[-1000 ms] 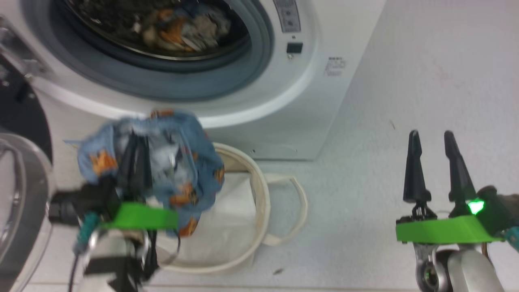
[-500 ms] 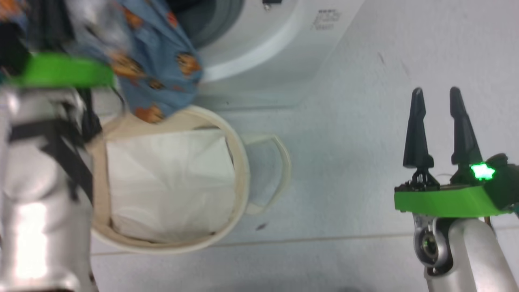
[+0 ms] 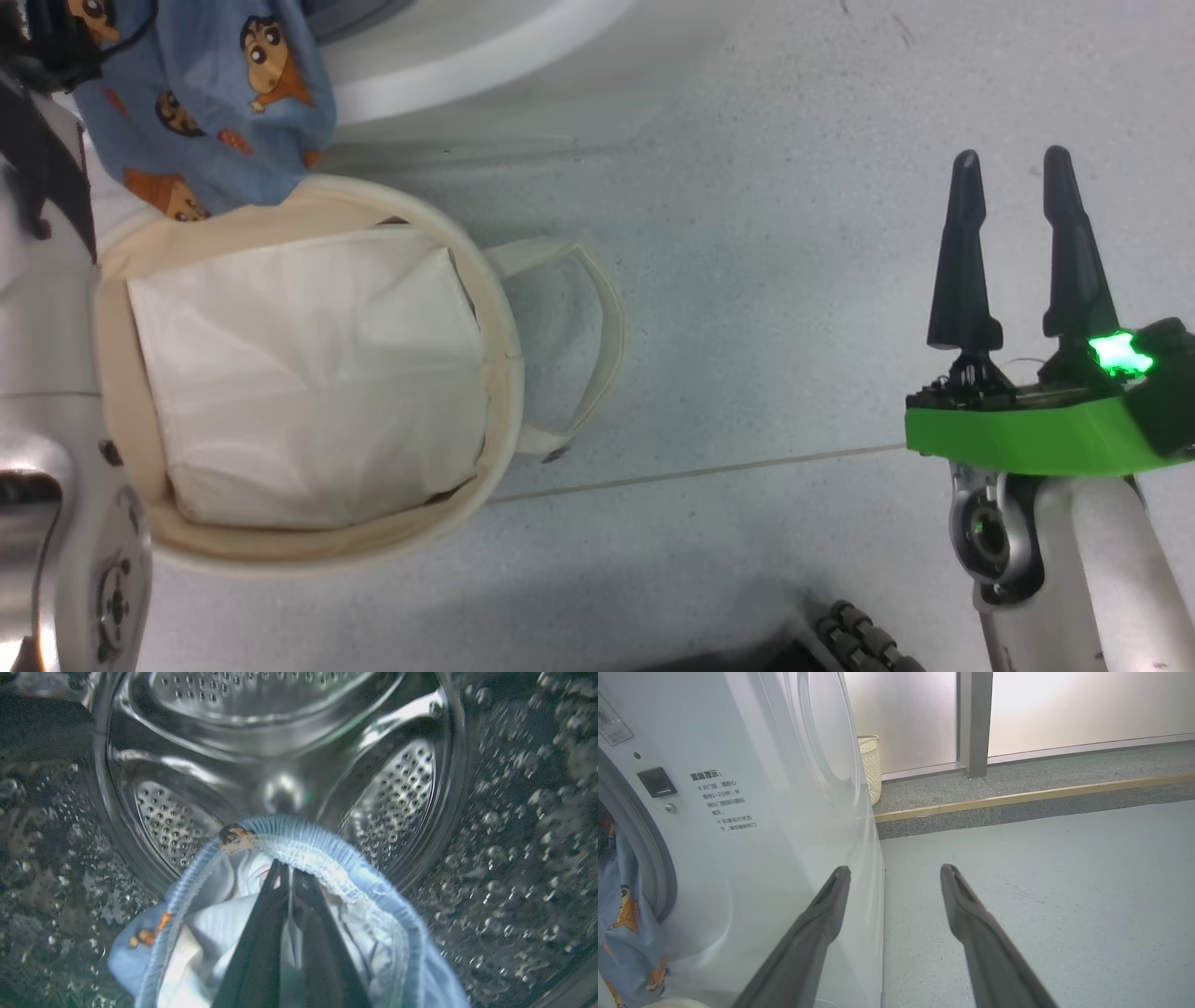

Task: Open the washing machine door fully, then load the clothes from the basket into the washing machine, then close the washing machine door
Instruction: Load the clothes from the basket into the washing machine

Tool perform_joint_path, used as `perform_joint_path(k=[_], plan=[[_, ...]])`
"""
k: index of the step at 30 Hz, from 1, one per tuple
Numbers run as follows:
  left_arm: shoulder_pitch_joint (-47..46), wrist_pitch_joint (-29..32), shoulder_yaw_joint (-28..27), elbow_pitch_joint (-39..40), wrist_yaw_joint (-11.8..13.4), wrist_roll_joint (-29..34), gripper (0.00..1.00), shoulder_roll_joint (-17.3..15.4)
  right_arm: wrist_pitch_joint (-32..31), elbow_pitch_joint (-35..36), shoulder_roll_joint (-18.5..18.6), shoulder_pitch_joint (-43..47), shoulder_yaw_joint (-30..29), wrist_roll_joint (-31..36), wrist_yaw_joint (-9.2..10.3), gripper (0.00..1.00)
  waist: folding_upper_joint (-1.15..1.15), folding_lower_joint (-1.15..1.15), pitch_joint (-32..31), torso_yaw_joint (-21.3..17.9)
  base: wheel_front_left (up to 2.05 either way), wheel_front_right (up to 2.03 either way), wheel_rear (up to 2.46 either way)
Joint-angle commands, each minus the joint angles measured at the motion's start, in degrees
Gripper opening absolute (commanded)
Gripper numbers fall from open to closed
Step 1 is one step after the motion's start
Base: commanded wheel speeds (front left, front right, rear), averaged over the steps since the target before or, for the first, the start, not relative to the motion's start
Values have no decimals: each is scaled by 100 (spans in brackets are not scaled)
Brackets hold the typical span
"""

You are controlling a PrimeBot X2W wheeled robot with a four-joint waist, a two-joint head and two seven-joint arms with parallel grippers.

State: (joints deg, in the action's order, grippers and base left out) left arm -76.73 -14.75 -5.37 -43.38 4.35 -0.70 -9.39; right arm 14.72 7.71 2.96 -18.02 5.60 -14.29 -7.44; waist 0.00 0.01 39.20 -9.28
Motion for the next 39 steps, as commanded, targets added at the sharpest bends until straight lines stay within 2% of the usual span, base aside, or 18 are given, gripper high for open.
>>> perform_joint_path(k=[1, 2, 7, 14, 21, 29, 34, 39], plan=[[-99, -25, 0, 125, 40, 59, 80, -283, 28, 201, -8, 6, 136, 2, -5, 100, 0, -1, 49, -21, 0, 0, 0], [-144, -25, 56, 42, 53, 103, 100, -282, 28, 202, -8, 4, 143, 18, -5, 100, 0, -1, 85, -12, 0, 0, 0], [-277, -25, 234, -381, -2, 133, 100, -225, 28, 163, -8, -58, 255, 95, -5, 100, 0, -1, 198, 69, 0, 0, 0], [-10, -25, 273, -283, -34, 5, 100, -47, 28, 25, -8, -168, 349, 209, -5, 100, 0, -1, 47, 269, 0, 0, 0], [783, -25, 397, -209, -139, -32, 100, 99, 28, -117, -8, -105, 277, 213, -5, 100, 0, -1, -545, 468, 0, 0, 0], [1552, -25, 612, -516, -287, -45, 100, 264, 28, -307, -8, 136, 340, 309, -5, 100, 0, -1, -1242, 762, 0, 0, 0], [2039, -25, 615, -209, -302, -128, 100, 332, 28, -368, -8, 226, 391, 238, -5, 100, 0, -1, -1618, 786, 0, 0, 0], [3022, -25, 714, 337, -356, -155, 100, 434, 28, -428, -8, 391, 356, 133, -5, 100, 0, -1, -2098, 793, 0, 0, 0]])
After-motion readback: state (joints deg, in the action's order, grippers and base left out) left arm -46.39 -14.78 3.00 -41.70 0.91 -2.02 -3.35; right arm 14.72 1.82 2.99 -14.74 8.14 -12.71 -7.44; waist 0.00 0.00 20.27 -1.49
